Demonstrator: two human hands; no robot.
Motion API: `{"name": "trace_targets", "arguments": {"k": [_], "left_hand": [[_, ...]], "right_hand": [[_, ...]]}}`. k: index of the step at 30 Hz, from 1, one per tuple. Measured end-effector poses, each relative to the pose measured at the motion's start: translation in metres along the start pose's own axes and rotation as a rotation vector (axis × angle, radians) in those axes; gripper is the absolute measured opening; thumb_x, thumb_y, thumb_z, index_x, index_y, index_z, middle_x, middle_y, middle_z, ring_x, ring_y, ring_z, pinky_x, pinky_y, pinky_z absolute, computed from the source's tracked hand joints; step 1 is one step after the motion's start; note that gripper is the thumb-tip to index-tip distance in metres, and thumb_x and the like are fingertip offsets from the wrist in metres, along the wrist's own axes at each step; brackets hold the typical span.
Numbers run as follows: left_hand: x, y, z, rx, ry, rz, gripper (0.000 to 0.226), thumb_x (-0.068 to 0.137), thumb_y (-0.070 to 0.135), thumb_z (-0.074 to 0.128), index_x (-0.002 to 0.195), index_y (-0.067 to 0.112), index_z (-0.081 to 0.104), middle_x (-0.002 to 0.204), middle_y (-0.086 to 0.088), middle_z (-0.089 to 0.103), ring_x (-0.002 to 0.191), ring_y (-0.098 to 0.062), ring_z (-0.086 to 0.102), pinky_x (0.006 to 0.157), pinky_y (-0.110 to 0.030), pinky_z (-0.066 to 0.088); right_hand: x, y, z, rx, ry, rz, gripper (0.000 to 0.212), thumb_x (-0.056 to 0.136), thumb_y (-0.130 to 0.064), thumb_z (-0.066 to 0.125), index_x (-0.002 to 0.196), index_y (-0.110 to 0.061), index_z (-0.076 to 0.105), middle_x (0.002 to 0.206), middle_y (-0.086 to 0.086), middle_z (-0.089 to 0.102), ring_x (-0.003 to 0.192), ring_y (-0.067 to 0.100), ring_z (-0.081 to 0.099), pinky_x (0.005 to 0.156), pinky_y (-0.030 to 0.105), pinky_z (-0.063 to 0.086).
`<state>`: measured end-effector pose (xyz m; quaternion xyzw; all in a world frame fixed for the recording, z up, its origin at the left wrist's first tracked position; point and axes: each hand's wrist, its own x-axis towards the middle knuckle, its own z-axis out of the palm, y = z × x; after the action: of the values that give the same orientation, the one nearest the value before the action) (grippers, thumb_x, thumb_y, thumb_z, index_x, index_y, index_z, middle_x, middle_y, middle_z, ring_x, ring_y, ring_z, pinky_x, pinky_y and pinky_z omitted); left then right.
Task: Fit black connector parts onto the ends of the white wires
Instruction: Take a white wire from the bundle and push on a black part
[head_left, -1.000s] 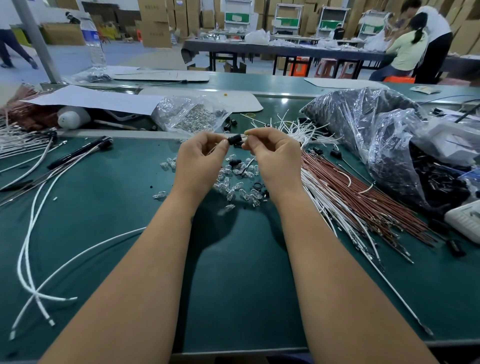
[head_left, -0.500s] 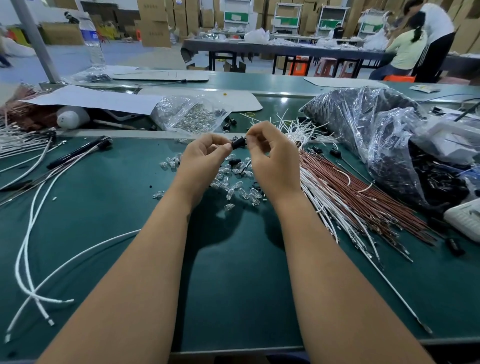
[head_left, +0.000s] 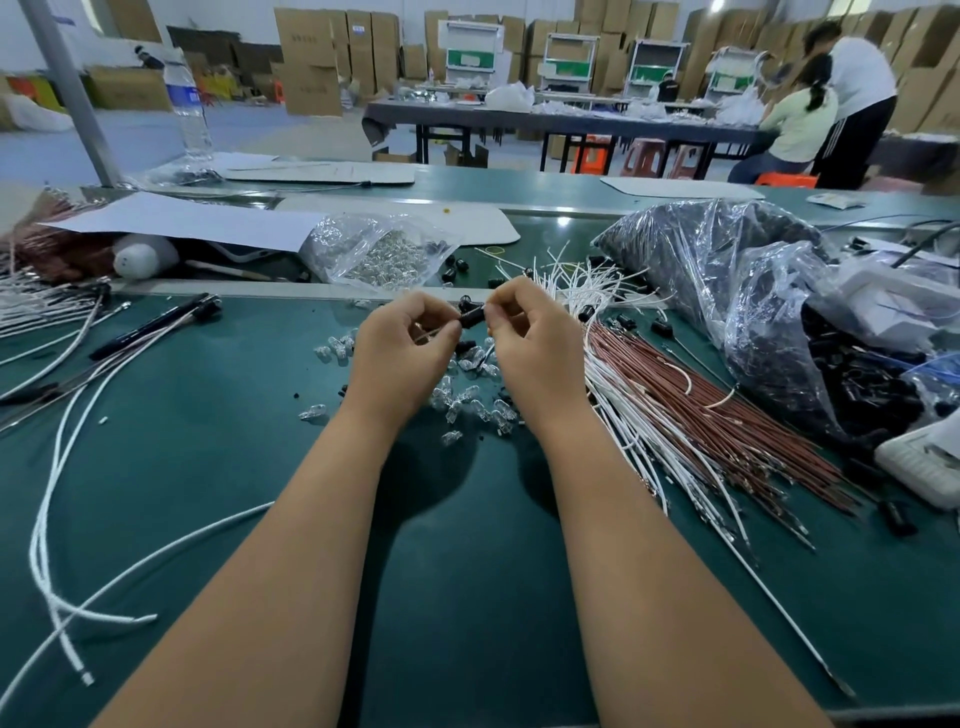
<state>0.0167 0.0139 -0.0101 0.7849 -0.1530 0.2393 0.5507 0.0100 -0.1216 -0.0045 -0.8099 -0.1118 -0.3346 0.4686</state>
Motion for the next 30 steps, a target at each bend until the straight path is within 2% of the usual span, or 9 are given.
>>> {"name": "trace_targets", "arguments": {"k": [4, 8, 14, 17, 21, 24, 26, 30], "left_hand": [[0.000, 0.000, -0.002, -0.071, 0.047, -0.047, 0.014, 0.081, 0.003, 0.068, 0.078, 0.017, 0.070, 0.067, -0.001, 0.066, 0.055, -0.005, 0.055, 0.056, -0.020, 0.045], [-0.001, 0.002, -0.003, -0.145, 0.063, -0.080, 0.019, 0.081, 0.001, 0.069, 0.075, 0.020, 0.070, 0.065, 0.002, 0.067, 0.058, -0.006, 0.059, 0.059, -0.021, 0.048], [-0.001, 0.003, -0.003, -0.127, 0.090, -0.094, 0.022, 0.081, 0.005, 0.070, 0.072, 0.025, 0.069, 0.054, 0.012, 0.061, 0.052, -0.005, 0.053, 0.053, -0.018, 0.044], [-0.001, 0.004, -0.003, -0.131, 0.096, -0.104, 0.019, 0.081, 0.008, 0.070, 0.072, 0.024, 0.069, 0.048, 0.013, 0.055, 0.048, -0.005, 0.046, 0.052, -0.020, 0.041], [0.000, 0.005, -0.002, -0.199, 0.035, -0.130, 0.015, 0.084, 0.005, 0.068, 0.077, 0.018, 0.070, 0.059, -0.004, 0.062, 0.057, -0.015, 0.049, 0.059, -0.028, 0.042], [0.001, 0.005, -0.003, -0.255, -0.002, -0.149, 0.017, 0.087, 0.001, 0.065, 0.080, 0.016, 0.070, 0.057, 0.009, 0.065, 0.054, -0.004, 0.054, 0.057, -0.016, 0.043], [0.001, 0.006, -0.002, -0.308, -0.037, -0.159, 0.015, 0.089, -0.002, 0.061, 0.085, 0.011, 0.069, 0.053, 0.014, 0.064, 0.047, 0.005, 0.053, 0.051, -0.006, 0.040], [0.002, 0.004, -0.001, -0.329, -0.074, -0.155, 0.014, 0.091, -0.004, 0.056, 0.092, 0.004, 0.067, 0.045, 0.018, 0.057, 0.040, 0.007, 0.049, 0.045, 0.000, 0.033]], "right_hand": [[0.002, -0.004, -0.001, 0.077, -0.014, 0.063, 0.007, 0.088, -0.010, 0.065, 0.082, -0.013, 0.066, 0.070, -0.005, 0.063, 0.069, 0.013, 0.060, 0.066, 0.028, 0.051], [0.004, -0.005, -0.005, 0.174, -0.072, 0.136, 0.008, 0.088, -0.007, 0.065, 0.083, -0.013, 0.069, 0.074, 0.003, 0.068, 0.073, 0.020, 0.067, 0.070, 0.033, 0.057], [0.002, -0.007, -0.003, 0.175, -0.077, 0.167, 0.012, 0.088, -0.003, 0.061, 0.090, -0.007, 0.072, 0.082, 0.007, 0.071, 0.077, 0.020, 0.069, 0.074, 0.039, 0.058], [0.001, -0.008, 0.001, 0.202, -0.075, 0.186, 0.008, 0.085, -0.005, 0.067, 0.091, -0.009, 0.071, 0.082, 0.005, 0.071, 0.077, 0.017, 0.069, 0.076, 0.039, 0.058], [0.001, -0.010, 0.006, 0.269, -0.087, 0.231, 0.020, 0.086, -0.005, 0.068, 0.104, -0.013, 0.066, 0.088, 0.009, 0.070, 0.082, 0.022, 0.069, 0.080, 0.040, 0.057], [0.001, -0.011, 0.005, 0.322, -0.111, 0.236, 0.013, 0.088, -0.002, 0.065, 0.096, -0.012, 0.066, 0.088, 0.014, 0.069, 0.082, 0.028, 0.069, 0.079, 0.042, 0.058], [0.002, -0.011, 0.003, 0.357, -0.114, 0.244, 0.012, 0.089, -0.001, 0.064, 0.089, -0.013, 0.064, 0.087, 0.016, 0.068, 0.078, 0.027, 0.068, 0.075, 0.038, 0.059], [0.003, -0.010, 0.001, 0.412, -0.125, 0.288, 0.005, 0.091, -0.002, 0.061, 0.093, -0.005, 0.064, 0.087, 0.019, 0.068, 0.071, 0.019, 0.066, 0.074, 0.035, 0.058]]}}
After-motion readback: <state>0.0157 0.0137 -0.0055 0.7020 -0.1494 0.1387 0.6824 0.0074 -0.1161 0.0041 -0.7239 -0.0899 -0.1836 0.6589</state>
